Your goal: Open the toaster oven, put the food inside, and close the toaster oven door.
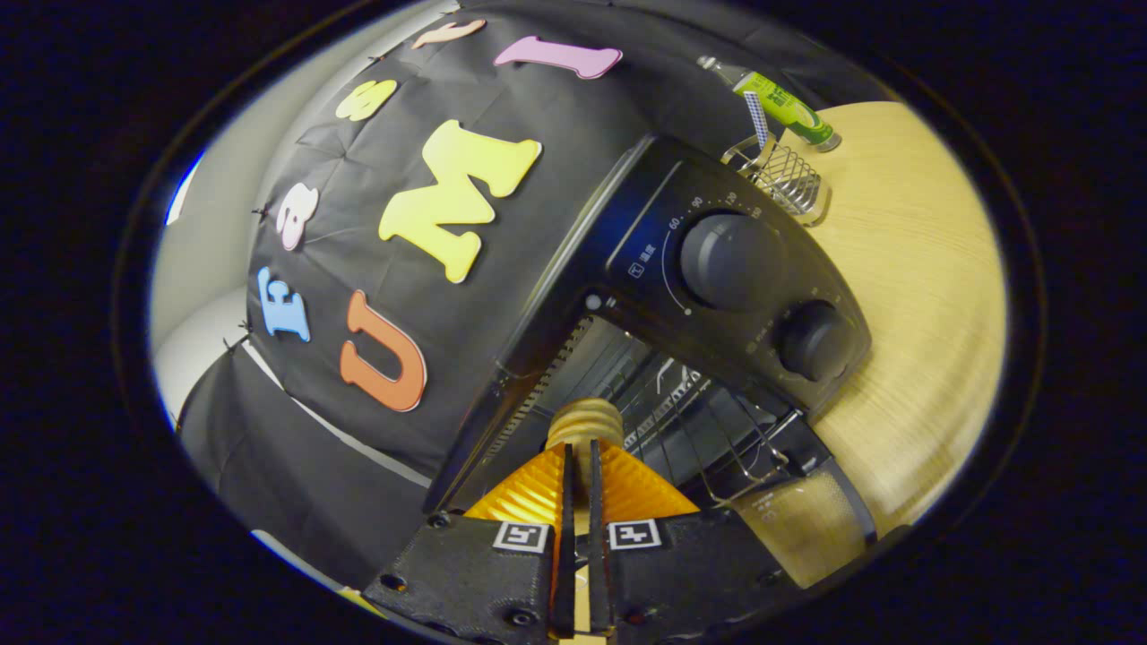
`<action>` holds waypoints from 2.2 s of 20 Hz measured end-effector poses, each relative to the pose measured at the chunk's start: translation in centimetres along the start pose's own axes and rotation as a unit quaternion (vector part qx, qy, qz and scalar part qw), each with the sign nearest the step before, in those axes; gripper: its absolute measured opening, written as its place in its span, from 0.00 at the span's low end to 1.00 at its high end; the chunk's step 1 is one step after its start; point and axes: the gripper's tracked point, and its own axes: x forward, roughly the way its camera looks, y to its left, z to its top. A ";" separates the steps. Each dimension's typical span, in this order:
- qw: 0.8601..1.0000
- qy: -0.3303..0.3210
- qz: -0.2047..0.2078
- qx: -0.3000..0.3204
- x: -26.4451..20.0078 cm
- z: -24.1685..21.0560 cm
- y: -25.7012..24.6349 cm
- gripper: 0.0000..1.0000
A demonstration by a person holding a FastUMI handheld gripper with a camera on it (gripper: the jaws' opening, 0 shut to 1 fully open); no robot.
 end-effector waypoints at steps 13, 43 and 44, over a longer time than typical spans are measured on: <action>0.997 0.073 -0.012 0.039 -1.3 -3.6 0.7 0.80; 0.892 0.115 -0.206 -0.386 -16.0 -11.1 -1.6 1.00; 0.889 0.126 -0.214 -0.384 -16.0 -11.9 -2.3 1.00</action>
